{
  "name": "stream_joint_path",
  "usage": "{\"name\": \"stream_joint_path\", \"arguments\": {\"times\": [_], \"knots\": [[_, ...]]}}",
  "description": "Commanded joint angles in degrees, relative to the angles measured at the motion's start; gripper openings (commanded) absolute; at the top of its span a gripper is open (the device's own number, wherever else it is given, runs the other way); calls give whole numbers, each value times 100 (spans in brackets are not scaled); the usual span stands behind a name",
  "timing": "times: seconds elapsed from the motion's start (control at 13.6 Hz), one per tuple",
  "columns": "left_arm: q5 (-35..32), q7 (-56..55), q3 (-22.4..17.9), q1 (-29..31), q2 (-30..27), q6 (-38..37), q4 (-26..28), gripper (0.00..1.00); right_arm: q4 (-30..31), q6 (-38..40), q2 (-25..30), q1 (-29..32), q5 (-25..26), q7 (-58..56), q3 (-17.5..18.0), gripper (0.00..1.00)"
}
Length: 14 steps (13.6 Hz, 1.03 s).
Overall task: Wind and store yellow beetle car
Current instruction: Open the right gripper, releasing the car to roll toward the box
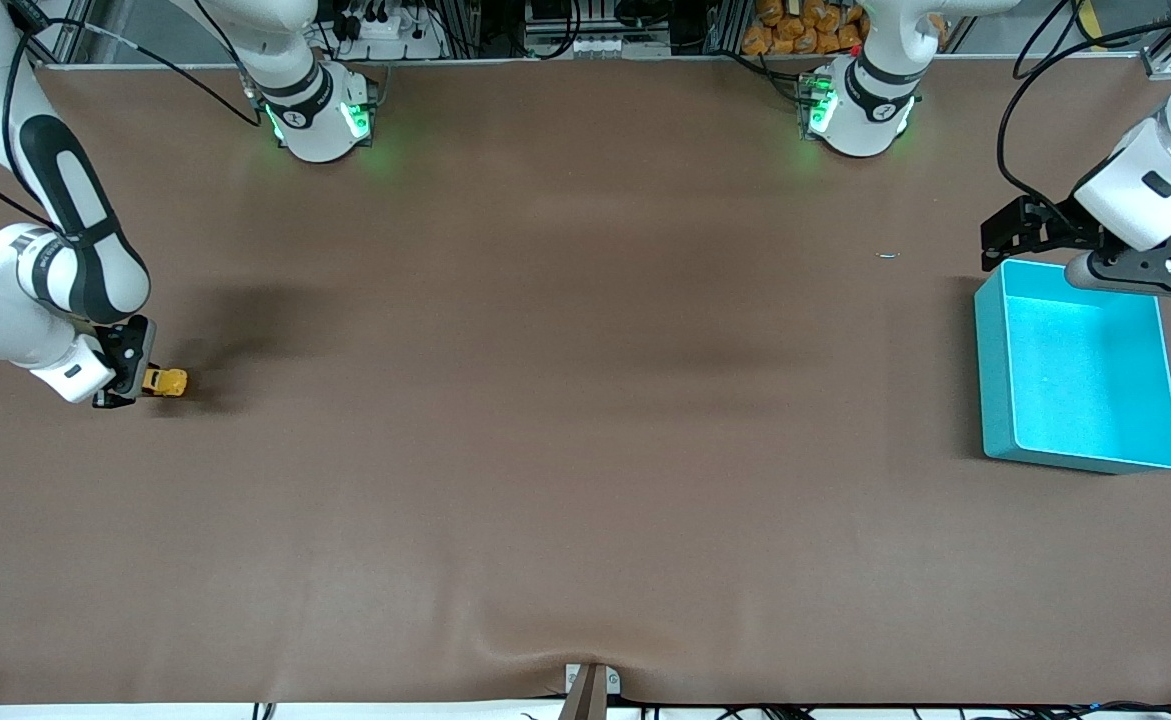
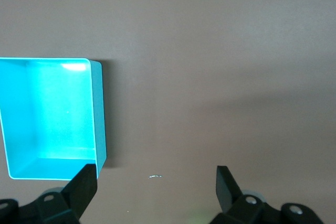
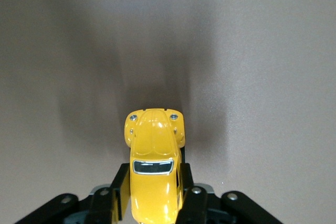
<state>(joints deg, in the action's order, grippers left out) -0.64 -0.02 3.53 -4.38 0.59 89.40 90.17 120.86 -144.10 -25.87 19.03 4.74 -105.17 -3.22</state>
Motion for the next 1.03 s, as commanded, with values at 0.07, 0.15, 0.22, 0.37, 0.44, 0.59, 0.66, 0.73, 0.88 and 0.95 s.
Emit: {"name": "stream_joint_path", "arguments": {"times": [0.07,0.15,0.22,0.37,0.44,0.59,0.66,0.73,0.88,0.95], "knots": [[-120,-42,16,7,73,-64,-149,100,-622,651,-269,259,-69,-100,76,100],[-120,-42,16,7,73,-64,-149,100,-895,1047,-243,329,-305,-127,76,100],[-120,-42,16,7,73,-64,-149,100,-1193,1433,-226,356,-490,-223,76,100],[-120,-42,16,7,73,-64,-149,100,-1608,2059,-243,452,-676,-311,67,100],[-120,-42,16,7,73,-64,-149,100,-1635,2157,-234,522,-729,-311,67,100],[-120,-42,24,7,73,-64,-149,100,-1636,2176,-225,602,-808,-311,67,100],[-120,-42,16,7,73,-64,-149,100,-1636,2176,-225,637,-895,-311,67,100],[-120,-42,16,7,73,-64,-149,100,-1636,2184,-208,646,-1009,-311,67,100],[-120,-42,16,7,73,-64,-149,100,-1644,2193,-173,637,-1142,-268,67,100],[-129,-42,16,33,90,-64,-140,100,-1644,2237,-164,629,-1255,-259,67,100]]}}
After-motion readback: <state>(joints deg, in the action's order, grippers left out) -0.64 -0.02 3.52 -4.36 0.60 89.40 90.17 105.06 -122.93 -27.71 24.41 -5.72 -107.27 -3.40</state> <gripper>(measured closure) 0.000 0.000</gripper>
